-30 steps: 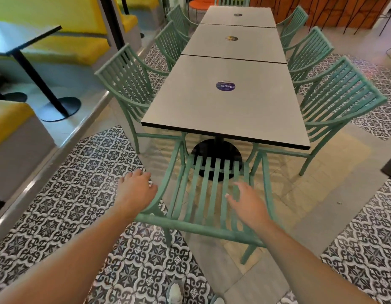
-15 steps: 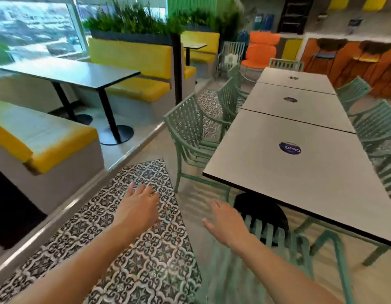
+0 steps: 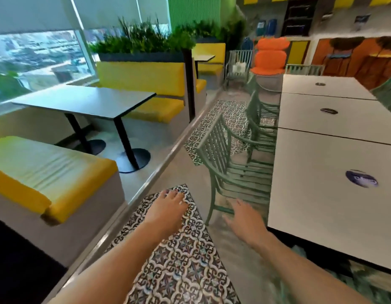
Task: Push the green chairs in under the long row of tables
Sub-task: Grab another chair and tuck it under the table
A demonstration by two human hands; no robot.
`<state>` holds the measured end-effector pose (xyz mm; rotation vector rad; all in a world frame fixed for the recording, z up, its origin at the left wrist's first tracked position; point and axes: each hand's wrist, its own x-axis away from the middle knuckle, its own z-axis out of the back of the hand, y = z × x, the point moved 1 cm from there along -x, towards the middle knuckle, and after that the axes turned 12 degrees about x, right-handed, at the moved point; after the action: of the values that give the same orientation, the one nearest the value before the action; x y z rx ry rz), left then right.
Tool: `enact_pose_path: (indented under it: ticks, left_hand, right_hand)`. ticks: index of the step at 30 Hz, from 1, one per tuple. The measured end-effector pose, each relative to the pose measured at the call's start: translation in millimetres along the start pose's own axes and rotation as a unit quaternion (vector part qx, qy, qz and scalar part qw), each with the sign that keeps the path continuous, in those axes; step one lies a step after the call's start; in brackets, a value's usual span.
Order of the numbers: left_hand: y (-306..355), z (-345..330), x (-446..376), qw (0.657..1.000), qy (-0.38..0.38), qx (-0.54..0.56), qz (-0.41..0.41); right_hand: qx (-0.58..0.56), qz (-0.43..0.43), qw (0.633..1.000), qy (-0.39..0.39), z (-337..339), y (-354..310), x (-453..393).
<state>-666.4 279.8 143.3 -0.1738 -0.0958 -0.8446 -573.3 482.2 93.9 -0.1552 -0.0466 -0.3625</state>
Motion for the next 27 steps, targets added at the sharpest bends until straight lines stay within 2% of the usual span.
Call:
enact_pose_path:
  ticks: [7, 11, 16, 22, 27]
  left_hand:
    - [-115, -13, -120, 0.997, -0.036, -0.052, -0.04]
    - [-175, -2, -186, 0.998, -0.012, -0.027, -0.055]
    - [-240, 3, -288, 0.997, 0.018, -0.013, -0.08]
    - [-298, -16, -428, 0.986, 0.017, -0.034, -0.16]
    - [-338, 4, -556, 0.97, 0.02, -0.075, -0.231]
  right_hand:
    - [-0.038, -0.026, 0.999, -0.015, -20, -50, -159]
    - [-0.07, -0.053, 0.996, -0.034, -22, -75, -237]
    - [-0.082, -0.085, 0.993, -0.012, -22, -89, -343]
    - [-0.098, -0.162, 0.982, -0.008, -50, -89, -463]
    - [-0.071, -0.218, 0.973, -0.005, -41, -84, -553]
